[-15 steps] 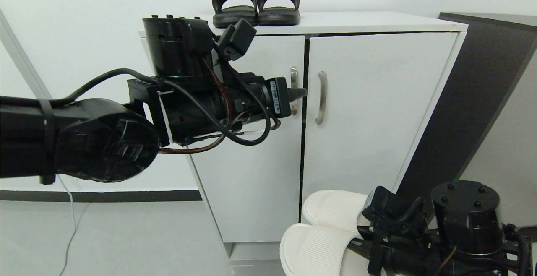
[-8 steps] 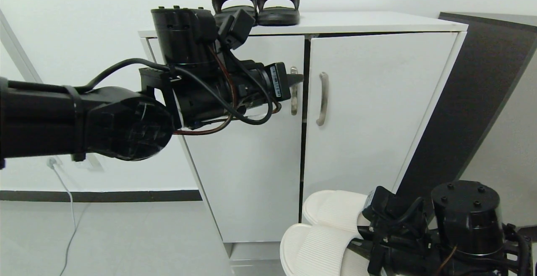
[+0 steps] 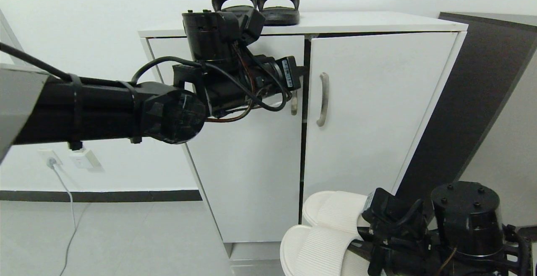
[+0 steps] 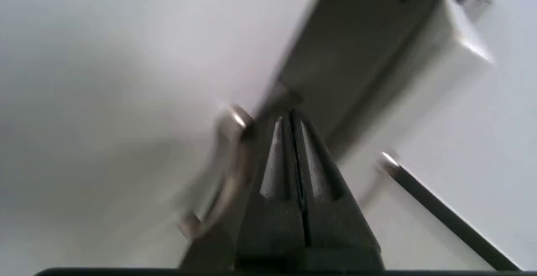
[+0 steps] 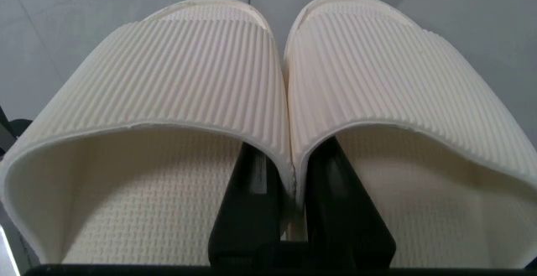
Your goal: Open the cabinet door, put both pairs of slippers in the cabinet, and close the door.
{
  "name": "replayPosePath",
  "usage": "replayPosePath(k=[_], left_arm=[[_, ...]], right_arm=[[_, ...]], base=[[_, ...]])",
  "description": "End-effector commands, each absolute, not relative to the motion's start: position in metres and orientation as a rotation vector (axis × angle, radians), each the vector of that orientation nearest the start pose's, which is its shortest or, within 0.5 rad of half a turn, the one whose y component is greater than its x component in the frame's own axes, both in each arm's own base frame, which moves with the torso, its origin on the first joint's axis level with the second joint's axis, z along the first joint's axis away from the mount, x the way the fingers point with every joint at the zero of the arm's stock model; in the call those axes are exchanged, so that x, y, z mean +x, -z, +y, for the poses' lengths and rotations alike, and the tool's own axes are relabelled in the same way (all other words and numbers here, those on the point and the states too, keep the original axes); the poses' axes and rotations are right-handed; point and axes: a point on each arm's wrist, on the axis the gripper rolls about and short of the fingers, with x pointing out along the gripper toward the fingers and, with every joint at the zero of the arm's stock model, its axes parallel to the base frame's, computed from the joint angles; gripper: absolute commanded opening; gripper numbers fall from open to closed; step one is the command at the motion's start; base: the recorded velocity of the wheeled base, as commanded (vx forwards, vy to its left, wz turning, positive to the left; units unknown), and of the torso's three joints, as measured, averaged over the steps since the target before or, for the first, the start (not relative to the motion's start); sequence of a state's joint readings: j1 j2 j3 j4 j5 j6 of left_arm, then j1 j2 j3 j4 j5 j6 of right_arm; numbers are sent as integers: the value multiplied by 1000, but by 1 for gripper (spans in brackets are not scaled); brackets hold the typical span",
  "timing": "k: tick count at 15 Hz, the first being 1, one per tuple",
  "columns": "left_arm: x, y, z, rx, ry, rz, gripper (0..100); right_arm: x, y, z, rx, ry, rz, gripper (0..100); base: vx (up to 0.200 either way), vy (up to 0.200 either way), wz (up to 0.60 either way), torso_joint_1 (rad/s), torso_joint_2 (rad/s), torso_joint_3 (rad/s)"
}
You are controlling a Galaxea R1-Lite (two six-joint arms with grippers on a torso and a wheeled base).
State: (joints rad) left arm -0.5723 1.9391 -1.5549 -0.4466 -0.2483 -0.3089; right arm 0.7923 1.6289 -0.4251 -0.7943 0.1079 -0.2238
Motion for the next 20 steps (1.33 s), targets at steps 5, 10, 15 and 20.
replayPosePath(k=[5,10,15,20], left_arm=[[340,-282,-228,-303,823,81,0],[317,-275,-238,-312,877,32,0],[299,-274,-246,-308,925,40,0],[280,-281,-222,-312,897,45,0]], right_arm=[[169,-121,177,-353,-937,303,0],[168,-122,178,-354,-942,301,0],[168,-121,178,-355,-943,302,0],[168,-121,178,-354,-942,300,0]], base=[[-80,0,0,2,1,-1],[-200,0,0,4,1,1],[-200,0,0,0,2,2],[0,0,0,0,0,0]])
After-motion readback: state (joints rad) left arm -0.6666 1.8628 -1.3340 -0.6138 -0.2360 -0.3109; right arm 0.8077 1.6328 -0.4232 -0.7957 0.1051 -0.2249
